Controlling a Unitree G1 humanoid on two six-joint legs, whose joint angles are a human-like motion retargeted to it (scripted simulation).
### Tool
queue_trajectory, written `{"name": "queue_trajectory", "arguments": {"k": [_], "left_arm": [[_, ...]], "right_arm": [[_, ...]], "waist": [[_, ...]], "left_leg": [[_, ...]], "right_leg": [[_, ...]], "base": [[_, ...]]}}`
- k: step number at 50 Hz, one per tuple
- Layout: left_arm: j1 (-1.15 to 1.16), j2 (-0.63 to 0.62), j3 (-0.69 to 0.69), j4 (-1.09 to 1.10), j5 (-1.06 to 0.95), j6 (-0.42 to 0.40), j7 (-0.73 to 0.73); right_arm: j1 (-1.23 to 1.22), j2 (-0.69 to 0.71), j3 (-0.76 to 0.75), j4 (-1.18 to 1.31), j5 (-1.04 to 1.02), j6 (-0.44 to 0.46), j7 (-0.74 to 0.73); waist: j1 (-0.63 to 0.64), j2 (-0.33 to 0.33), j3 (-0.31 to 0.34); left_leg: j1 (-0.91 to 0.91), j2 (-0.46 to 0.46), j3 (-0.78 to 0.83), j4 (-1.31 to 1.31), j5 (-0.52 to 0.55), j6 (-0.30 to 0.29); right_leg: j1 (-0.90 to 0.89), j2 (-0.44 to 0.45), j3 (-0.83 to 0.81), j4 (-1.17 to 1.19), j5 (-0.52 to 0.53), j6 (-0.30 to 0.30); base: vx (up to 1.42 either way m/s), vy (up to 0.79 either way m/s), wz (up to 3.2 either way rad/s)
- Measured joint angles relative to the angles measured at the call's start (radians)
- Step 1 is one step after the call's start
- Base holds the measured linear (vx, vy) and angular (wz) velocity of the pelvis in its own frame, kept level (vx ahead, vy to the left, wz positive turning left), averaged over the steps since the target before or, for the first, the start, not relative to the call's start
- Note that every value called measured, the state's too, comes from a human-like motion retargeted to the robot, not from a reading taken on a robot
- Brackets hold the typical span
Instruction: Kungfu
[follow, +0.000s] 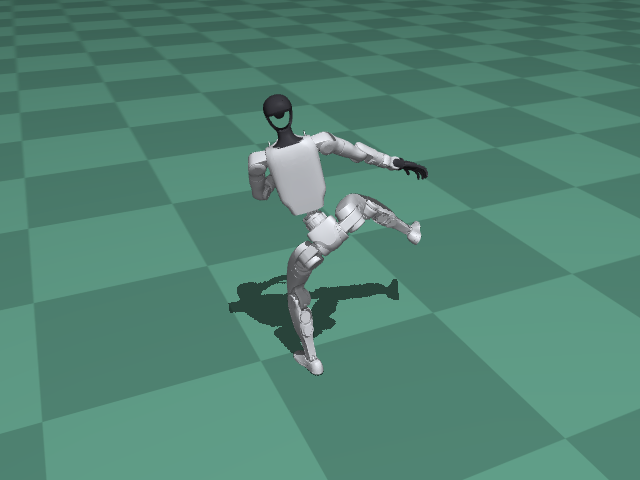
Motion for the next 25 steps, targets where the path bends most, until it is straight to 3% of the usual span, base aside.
{"name": "queue_trajectory", "arguments": {"k": [2,5,7,9,10,11,15,20,22,23,25], "left_arm": [[0.055,-0.023,0.046,0.047,0.004,0.014,-0.07],[0.138,-0.051,0.09,0.11,0.005,-0.001,-0.1],[0.162,-0.013,0.094,0.137,-0.02,-0.022,-0.059],[0.178,0.034,0.091,0.157,-0.036,-0.038,-0.01],[0.183,0.056,0.09,0.167,-0.04,-0.046,0.011],[0.188,0.062,0.095,0.186,-0.029,-0.049,0.021],[0.203,0.046,0.09,0.257,0.05,-0.028,0.058],[0.161,0.025,0.139,0.383,0.128,0.023,0.2],[0.122,0.025,0.155,0.43,0.159,0.034,0.225],[0.104,0.02,0.158,0.452,0.176,0.039,0.233],[0.055,-0.017,0.144,0.506,0.22,0.039,0.26]], "right_arm": [[0.083,0.068,-0.022,-0.015,0.034,-0.031,-0.004],[0.233,0.162,-0.036,-0.046,0.065,-0.067,0.008],[0.307,0.219,-0.019,-0.074,0.055,-0.093,0.016],[0.359,0.261,0.014,-0.105,0.024,-0.123,0.02],[0.384,0.275,0.031,-0.126,0.005,-0.139,0.021],[0.408,0.284,0.042,-0.156,-0.024,-0.159,0.021],[0.456,0.296,0.074,-0.285,-0.114,-0.208,-0.021],[0.289,0.281,0.263,-0.415,-0.159,-0.319,-0.104],[0.193,0.279,0.345,-0.447,-0.164,-0.388,-0.135],[0.151,0.285,0.375,-0.458,-0.163,-0.421,-0.152],[0.068,0.294,0.421,-0.46,-0.15,-0.483,-0.194]], "waist": [[-0.002,-0.047,-0.052],[-0.028,-0.188,-0.121],[-0.048,-0.28,-0.128],[-0.074,-0.351,-0.135],[-0.093,-0.385,-0.135],[-0.104,-0.417,-0.135],[-0.135,-0.473,-0.135],[-0.154,-0.37,-0.035],[-0.173,-0.339,0.004],[-0.187,-0.338,0.019],[-0.236,-0.365,0.009]], "left_leg": [[0.005,0.021,-0.016,-0.083,0.053,-0.038],[0.086,-0.049,0.068,-0.144,0.058,-0.066],[0.166,-0.096,0.128,-0.183,0.058,-0.096],[0.221,-0.15,0.162,-0.192,0.041,-0.124],[0.246,-0.188,0.176,-0.19,0.028,-0.135],[0.272,-0.22,0.196,-0.185,0.017,-0.141],[0.354,-0.295,0.257,-0.185,-0.011,-0.176],[0.518,-0.189,0.386,-0.221,-0.002,-0.266],[0.575,-0.171,0.432,-0.225,-0.01,-0.311],[0.6,-0.179,0.441,-0.228,-0.011,-0.334],[0.607,-0.293,0.421,-0.247,-0.008,-0.341]], "right_leg": [[0.028,0.009,-0.253,0.201,-0.021,0.027],[0.134,0.048,-0.387,0.364,-0.015,0.291],[0.218,0.121,-0.394,0.385,-0.062,0.454],[0.295,0.132,-0.374,0.341,-0.13,0.507],[0.333,0.114,-0.354,0.301,-0.153,0.502],[0.364,0.084,-0.324,0.241,-0.162,0.457],[0.454,-0.024,-0.252,-0.082,-0.256,0.234],[0.552,0.008,-0.261,-0.478,-0.412,0.0],[0.571,0.002,-0.302,-0.534,-0.439,0.025],[0.581,-0.021,-0.351,-0.54,-0.395,0.099],[0.471,-0.112,-0.246,-0.463,-0.247,0.245]], "base": [[0.54,-0.71,0.34],[0.48,-0.48,0.87],[0.31,-0.45,1.18],[0.37,-0.58,1.53],[0.39,-0.46,1.8],[0.32,-0.25,1.71],[0.11,-0.5,0.93],[-0.26,-0.6,-1.05],[-0.22,-0.45,-0.88],[-0.06,-1.03,0.09],[-0.02,-1.12,1.08]]}}
